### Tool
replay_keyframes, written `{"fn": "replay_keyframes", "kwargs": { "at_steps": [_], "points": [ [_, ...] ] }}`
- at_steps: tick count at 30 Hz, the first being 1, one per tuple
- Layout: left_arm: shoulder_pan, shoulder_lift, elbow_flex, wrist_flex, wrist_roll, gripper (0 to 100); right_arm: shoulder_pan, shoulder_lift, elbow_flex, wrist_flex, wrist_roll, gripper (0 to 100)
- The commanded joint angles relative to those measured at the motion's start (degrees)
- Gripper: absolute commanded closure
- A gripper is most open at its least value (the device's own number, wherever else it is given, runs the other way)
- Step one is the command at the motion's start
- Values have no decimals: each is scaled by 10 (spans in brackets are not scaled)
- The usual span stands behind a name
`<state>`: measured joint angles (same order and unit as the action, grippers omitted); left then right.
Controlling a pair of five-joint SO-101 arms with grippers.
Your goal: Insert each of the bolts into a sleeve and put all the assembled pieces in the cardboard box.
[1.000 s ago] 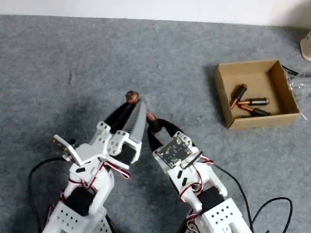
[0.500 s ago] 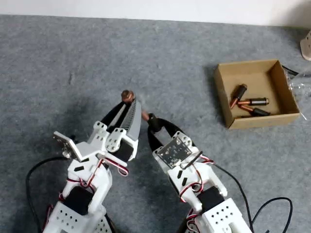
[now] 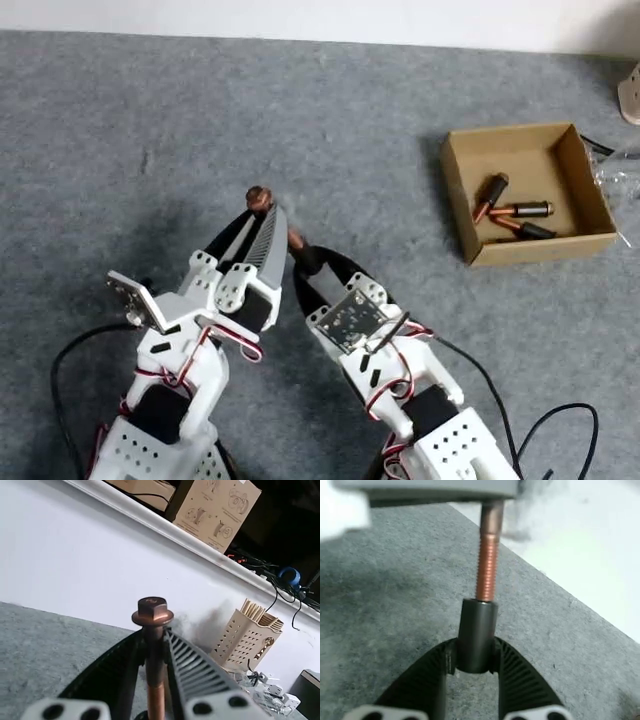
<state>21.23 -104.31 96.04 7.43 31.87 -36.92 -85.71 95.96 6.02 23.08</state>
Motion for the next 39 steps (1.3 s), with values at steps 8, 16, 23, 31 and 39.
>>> {"fn": "replay_keyframes", "kwargs": {
  "at_steps": [8, 16, 23, 31, 39],
  "points": [
    [52, 0, 11, 47, -1, 993, 28, -12, 74, -41, 3, 995],
    [58, 0, 11, 65, -2, 993, 30, -11, 74, -40, 3, 995],
    [54, 0, 11, 100, -3, 993, 30, -10, 74, -37, 4, 995],
    [54, -1, 11, 132, -11, 993, 31, -9, 74, -37, 5, 995],
    [57, -1, 11, 163, -46, 993, 31, -8, 74, -37, 5, 995]
  ]
}}
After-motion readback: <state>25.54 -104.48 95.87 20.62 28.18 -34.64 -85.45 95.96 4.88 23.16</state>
